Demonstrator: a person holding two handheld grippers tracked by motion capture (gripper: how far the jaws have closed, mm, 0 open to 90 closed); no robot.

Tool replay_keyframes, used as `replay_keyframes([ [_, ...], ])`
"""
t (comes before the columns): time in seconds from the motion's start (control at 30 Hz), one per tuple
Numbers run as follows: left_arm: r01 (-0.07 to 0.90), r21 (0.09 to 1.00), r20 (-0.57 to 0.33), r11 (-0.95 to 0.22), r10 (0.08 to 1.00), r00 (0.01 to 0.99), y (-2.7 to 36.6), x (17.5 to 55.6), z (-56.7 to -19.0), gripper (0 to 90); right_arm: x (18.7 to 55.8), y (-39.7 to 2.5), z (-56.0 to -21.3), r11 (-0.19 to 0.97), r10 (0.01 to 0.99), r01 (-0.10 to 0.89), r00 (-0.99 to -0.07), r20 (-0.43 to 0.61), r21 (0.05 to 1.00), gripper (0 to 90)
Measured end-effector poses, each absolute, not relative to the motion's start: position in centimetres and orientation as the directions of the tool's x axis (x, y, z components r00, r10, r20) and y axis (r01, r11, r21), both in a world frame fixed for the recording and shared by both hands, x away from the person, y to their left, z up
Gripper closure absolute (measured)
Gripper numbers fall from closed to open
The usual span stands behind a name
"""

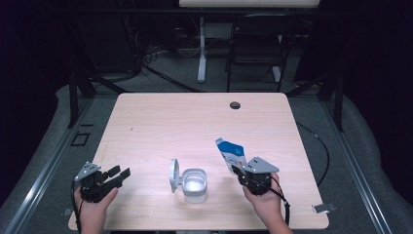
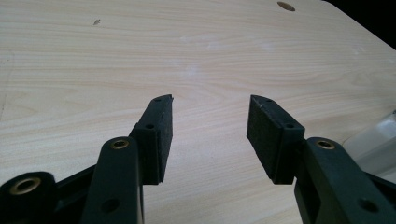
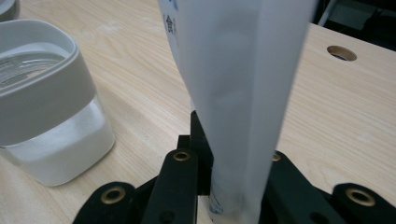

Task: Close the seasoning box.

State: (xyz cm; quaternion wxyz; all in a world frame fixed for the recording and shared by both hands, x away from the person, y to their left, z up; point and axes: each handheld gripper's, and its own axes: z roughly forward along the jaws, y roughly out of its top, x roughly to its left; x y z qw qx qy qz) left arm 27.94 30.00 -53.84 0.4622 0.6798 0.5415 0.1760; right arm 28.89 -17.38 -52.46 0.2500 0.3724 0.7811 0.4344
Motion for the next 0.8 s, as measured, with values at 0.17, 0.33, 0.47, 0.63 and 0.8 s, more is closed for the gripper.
replay_keyframes([
  [0.17, 0.573, 0.819, -0.262, 0.014, 0.899, 0.352, 30.0, 27.9, -53.8, 51.1, 29.1, -17.7, -52.7, 0.341, 0.812, 0.377, -0.580, -0.068, 0.861, 83.4],
  [0.33, 0.573, 0.819, -0.262, 0.014, 0.899, 0.352, 30.0, 27.9, -53.8, 51.1, 29.3, -18.1, -53.0, 0.336, 0.823, 0.390, -0.565, -0.066, 0.857, 83.3],
  [0.47, 0.574, 0.819, -0.262, 0.014, 0.899, 0.352, 30.0, 27.9, -53.8, 51.1, 29.6, -18.6, -53.4, 0.316, 0.839, 0.410, -0.542, -0.050, 0.855, 83.3],
  [0.63, 0.574, 0.819, -0.261, 0.013, 0.899, 0.352, 30.0, 28.0, -53.9, 51.1, 29.9, -19.0, -53.8, 0.280, 0.855, 0.433, -0.518, -0.017, 0.857, 83.3],
  [0.8, 0.573, 0.819, -0.261, 0.015, 0.899, 0.350, 30.0, 27.9, -53.9, 51.1, 30.1, -19.1, -54.0, 0.272, 0.864, 0.442, -0.504, -0.014, 0.855, 83.3],
])
